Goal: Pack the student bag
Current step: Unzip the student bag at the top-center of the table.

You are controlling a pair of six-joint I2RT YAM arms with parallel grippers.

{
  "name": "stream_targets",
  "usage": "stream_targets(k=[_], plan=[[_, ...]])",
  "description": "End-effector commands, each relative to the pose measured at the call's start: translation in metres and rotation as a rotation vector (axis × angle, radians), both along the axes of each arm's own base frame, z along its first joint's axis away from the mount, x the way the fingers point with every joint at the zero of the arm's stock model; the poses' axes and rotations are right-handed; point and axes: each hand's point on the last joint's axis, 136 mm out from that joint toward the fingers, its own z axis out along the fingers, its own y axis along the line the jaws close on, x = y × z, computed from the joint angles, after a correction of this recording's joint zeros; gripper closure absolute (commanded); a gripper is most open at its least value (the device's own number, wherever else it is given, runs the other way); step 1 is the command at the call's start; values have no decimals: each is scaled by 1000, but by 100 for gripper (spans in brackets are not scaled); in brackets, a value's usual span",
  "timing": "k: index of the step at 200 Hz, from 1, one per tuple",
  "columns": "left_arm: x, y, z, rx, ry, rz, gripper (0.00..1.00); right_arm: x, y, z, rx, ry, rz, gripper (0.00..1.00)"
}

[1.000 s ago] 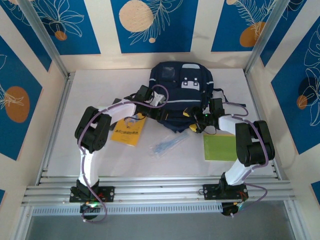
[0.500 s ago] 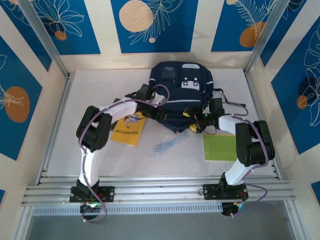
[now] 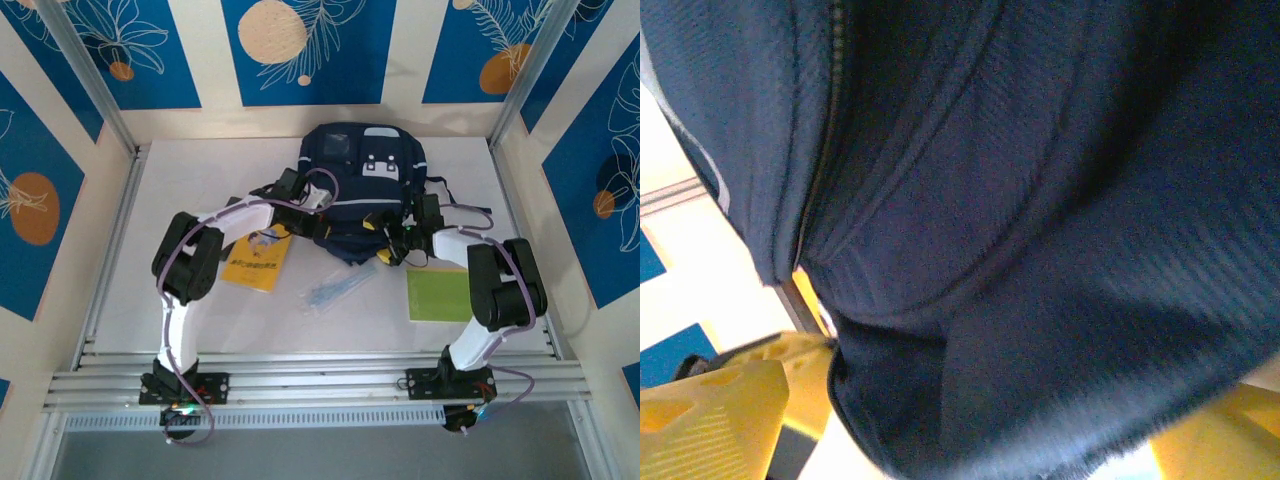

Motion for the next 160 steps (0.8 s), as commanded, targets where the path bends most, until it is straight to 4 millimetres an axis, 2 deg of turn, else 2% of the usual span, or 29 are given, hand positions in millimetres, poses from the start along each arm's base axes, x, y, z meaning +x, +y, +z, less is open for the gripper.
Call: stream_targets(k=[1, 9, 17, 22, 29, 41, 73, 95, 136, 149, 160], plan=[[-28, -28, 51, -152, -15, -82, 100, 17, 9, -15, 21, 18, -51, 13], [-28, -28, 55, -162, -24, -81, 100, 22, 8, -15, 31, 7, -67, 18], [-26, -25, 55, -150, -39, -66, 100, 25, 8, -15, 31, -5, -78, 30], [-23, -22, 54, -136, -50, -52, 100, 27, 7, -14, 30, -14, -83, 44], [-19, -17, 50, -112, -59, -30, 100, 27, 5, -13, 25, -23, -89, 71], [-10, -6, 42, -78, -64, 13, 100, 26, 1, -8, 9, -44, -92, 100], [14, 38, 8, 65, -80, 156, 100, 17, -11, 3, 3, -76, -93, 100], [27, 70, -3, 124, -89, 260, 100, 10, -17, 6, 14, -78, -96, 100], [63, 130, 3, 287, -233, 474, 100, -5, -21, 14, -2, -82, -55, 100], [70, 138, 8, 281, -237, 512, 100, -11, -25, 15, -21, -83, -54, 100], [71, 135, 14, 249, -220, 507, 100, -12, -30, 17, -42, -92, -66, 100]])
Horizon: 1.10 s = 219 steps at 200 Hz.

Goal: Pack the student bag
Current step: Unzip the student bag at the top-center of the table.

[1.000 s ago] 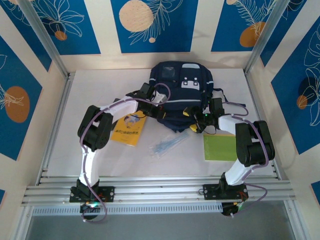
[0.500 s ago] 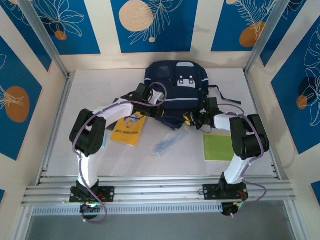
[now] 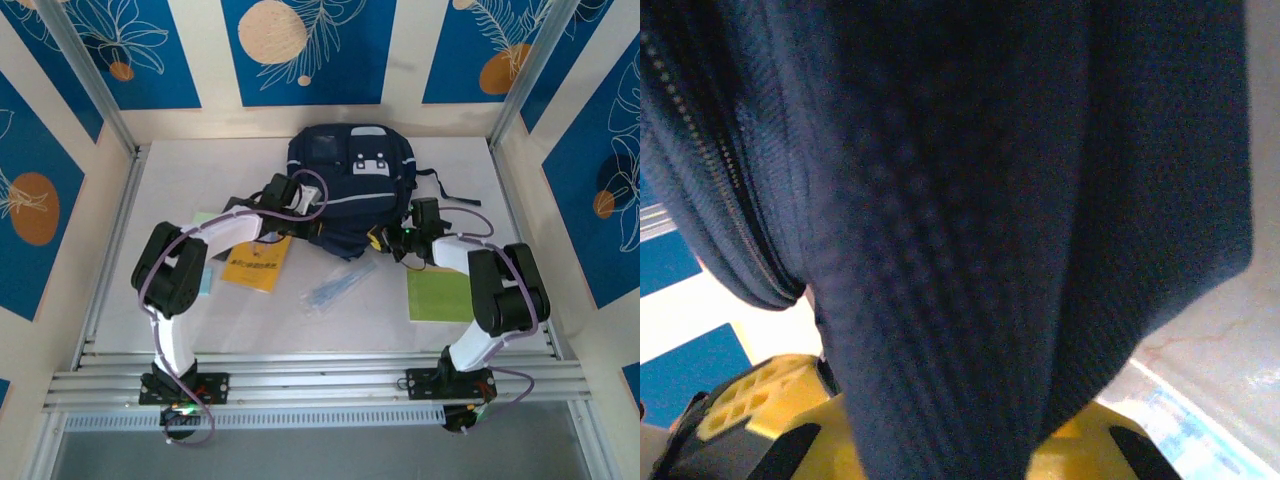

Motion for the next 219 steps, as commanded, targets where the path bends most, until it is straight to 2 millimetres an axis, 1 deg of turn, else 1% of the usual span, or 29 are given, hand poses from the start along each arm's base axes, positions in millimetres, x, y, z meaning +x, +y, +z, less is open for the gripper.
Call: stream_targets(k=[1, 11, 27, 37, 49, 58, 91, 107, 137, 160, 191, 199, 209, 219], plan=[[57, 99, -2, 195, -75, 348, 100, -12, -28, 6, -63, -9, -33, 100], [54, 88, 5, 141, -53, 313, 100, -13, -32, 6, -77, -15, -46, 100], [39, 67, 10, 43, 32, 249, 100, -12, -35, 7, -88, -26, -56, 100], [32, 62, 11, 33, 47, 236, 100, -10, -35, 9, -89, -33, -53, 100], [25, 66, 8, 44, 57, 245, 100, -8, -34, 9, -97, -40, -43, 100], [23, 74, 4, 77, 63, 265, 100, -7, -35, 9, -112, -41, -42, 100], [25, 115, -9, 255, 64, 328, 100, -7, -44, 7, -150, -56, -47, 100], [31, 130, -8, 283, 76, 349, 100, -8, -46, 8, -162, -62, -42, 100], [48, 148, 7, 339, 47, 359, 100, -11, -49, 9, -176, -78, -22, 100], [60, 150, 20, 341, 29, 341, 100, -12, -47, 8, -179, -86, 4, 100], [64, 150, 24, 374, 60, 306, 100, -10, -41, 11, -169, -116, 53, 100], [61, 144, 23, 354, 77, 283, 100, -9, -36, 13, -165, -129, 76, 100], [55, 131, 24, 309, 92, 239, 100, -7, -30, 16, -164, -145, 102, 100], [50, 127, 20, 332, 93, 220, 100, -5, -25, 18, -161, -149, 120, 100]])
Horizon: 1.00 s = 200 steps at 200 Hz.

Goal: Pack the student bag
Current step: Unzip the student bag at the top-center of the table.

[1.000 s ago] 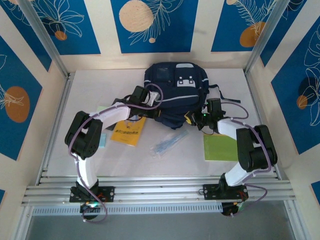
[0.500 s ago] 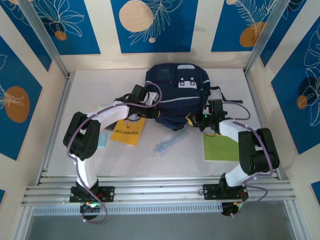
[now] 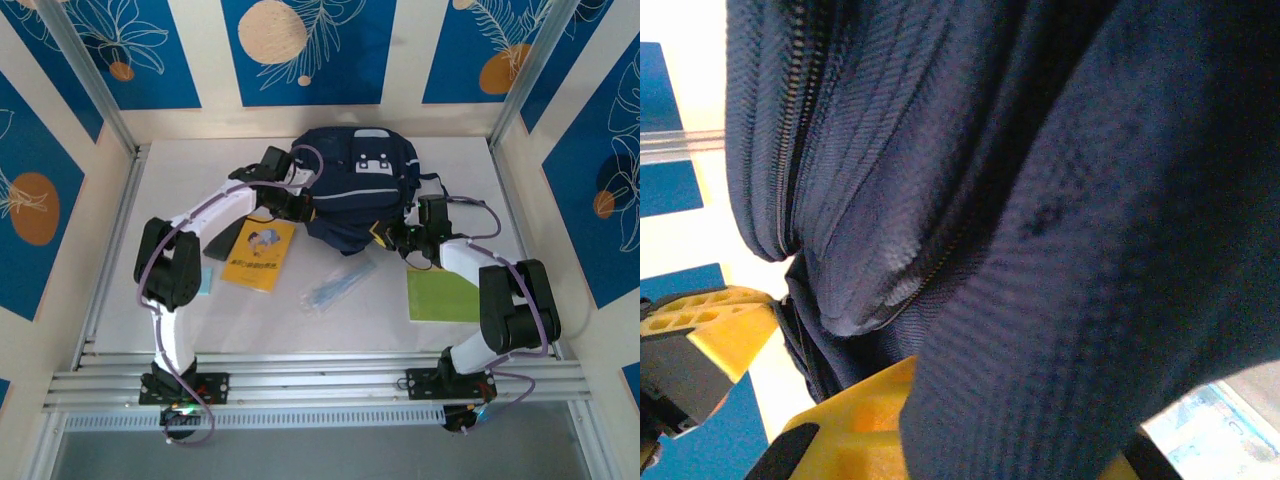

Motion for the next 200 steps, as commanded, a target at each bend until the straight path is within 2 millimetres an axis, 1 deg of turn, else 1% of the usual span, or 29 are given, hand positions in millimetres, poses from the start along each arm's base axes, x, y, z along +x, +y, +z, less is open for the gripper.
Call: stream_targets(k=[1, 19, 35, 51, 65, 72, 79, 91, 102, 113, 124, 137, 146, 149, 150, 154, 158, 173, 188, 200], plan=[[40, 108, -19, 294, -36, 237, 100, 1, -21, -11, -89, 17, -8, 100], [43, 122, -30, 414, -77, 257, 100, 4, -13, -5, -40, 14, 21, 100], [56, 143, -38, 501, -141, 314, 100, 4, -13, -3, -40, 23, 21, 100], [68, 164, -41, 546, -199, 377, 100, 2, -20, -3, -66, 40, 6, 100], [77, 180, -42, 548, -216, 426, 100, -1, -30, -4, -86, 49, -17, 100], [80, 184, -40, 529, -216, 442, 100, -2, -35, -5, -89, 52, -27, 100], [82, 182, -36, 499, -213, 442, 100, -3, -39, -5, -86, 54, -35, 100], [82, 173, -31, 448, -215, 422, 100, -3, -43, -5, -71, 54, -43, 100], [82, 161, -25, 376, -210, 403, 100, 0, -43, -2, -55, 42, -35, 100], [78, 143, -18, 270, -182, 372, 100, 2, -41, 0, -52, 36, -14, 100], [71, 119, -7, 134, -144, 345, 100, 6, -38, 4, -43, 31, 13, 100], [59, 89, 7, -8, -121, 313, 100, 9, -36, 8, -31, 36, 19, 78], [50, 72, 15, -72, -112, 294, 100, 9, -35, 12, -20, 34, 19, 67], [47, 66, 19, -91, -112, 288, 100, 9, -35, 13, -17, 33, 18, 62], [46, 64, 20, -98, -113, 283, 100, 9, -34, 14, -15, 34, 20, 62], [42, 57, 24, -123, -108, 276, 100, 9, -34, 15, -11, 35, 18, 56], [38, 49, 27, -143, -102, 270, 100, 8, -33, 18, -6, 32, 17, 52], [28, 26, 42, -227, -106, 251, 100, 3, -30, 25, 3, 37, 15, 43], [19, 4, 54, -296, -108, 233, 100, -3, -26, 33, 17, 42, 14, 38], [14, -10, 61, -321, -113, 221, 100, -8, -20, 37, 37, 50, 12, 37]])
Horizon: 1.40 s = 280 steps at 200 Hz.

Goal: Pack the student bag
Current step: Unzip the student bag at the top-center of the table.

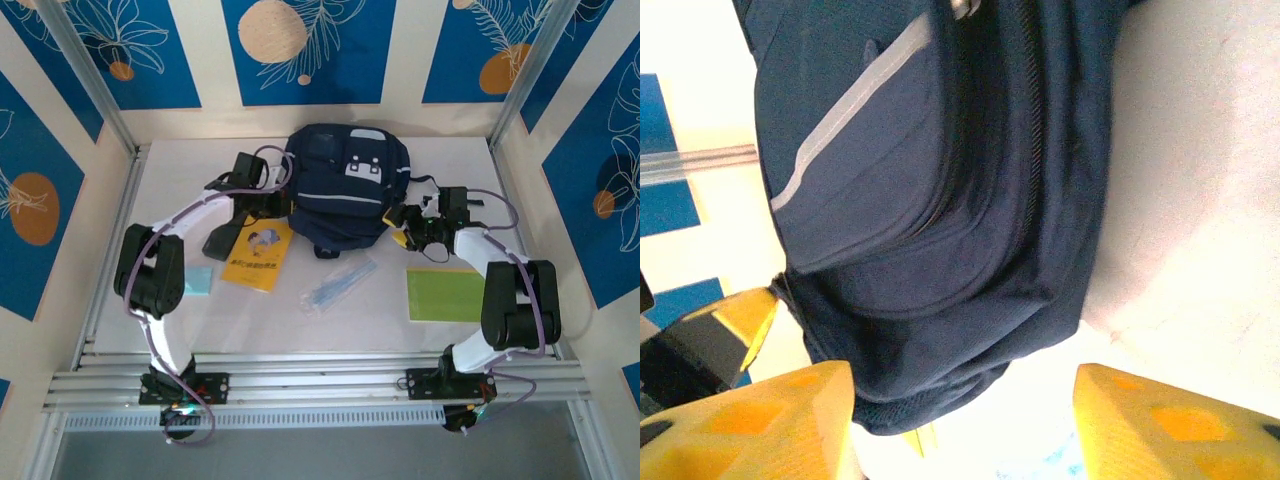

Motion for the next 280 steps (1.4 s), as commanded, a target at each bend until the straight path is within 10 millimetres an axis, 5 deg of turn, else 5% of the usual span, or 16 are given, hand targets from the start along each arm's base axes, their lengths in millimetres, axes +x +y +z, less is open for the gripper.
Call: stream_targets(k=[1, 72, 116, 174, 183, 198, 226, 260, 280], plan=[[-5, -48, 61, -176, -110, -20, 100, -13, 12, 21, 38, 5, 13, 37], [-31, -89, 72, -267, -141, -66, 100, -6, 45, 36, 133, -25, -42, 35], [-42, -114, 68, -311, -126, -105, 100, -9, 55, -12, 114, 92, -97, 35], [-62, -107, 39, -217, -137, -213, 100, 21, 49, -62, 72, 162, -179, 35], [-65, -103, 31, -167, -156, -248, 100, 23, 46, -64, 56, 160, -187, 41], [-65, -92, 15, -65, -183, -282, 100, 24, 42, -63, 33, 141, -193, 68], [-55, -80, 1, 25, -223, -325, 100, 20, 38, -55, -16, 101, -159, 100], [-37, -72, -3, 62, -267, -328, 100, 15, 36, -46, -58, 67, -120, 100], [-30, -69, -6, 58, -279, -317, 84, 13, 36, -42, -57, 58, -109, 100]])
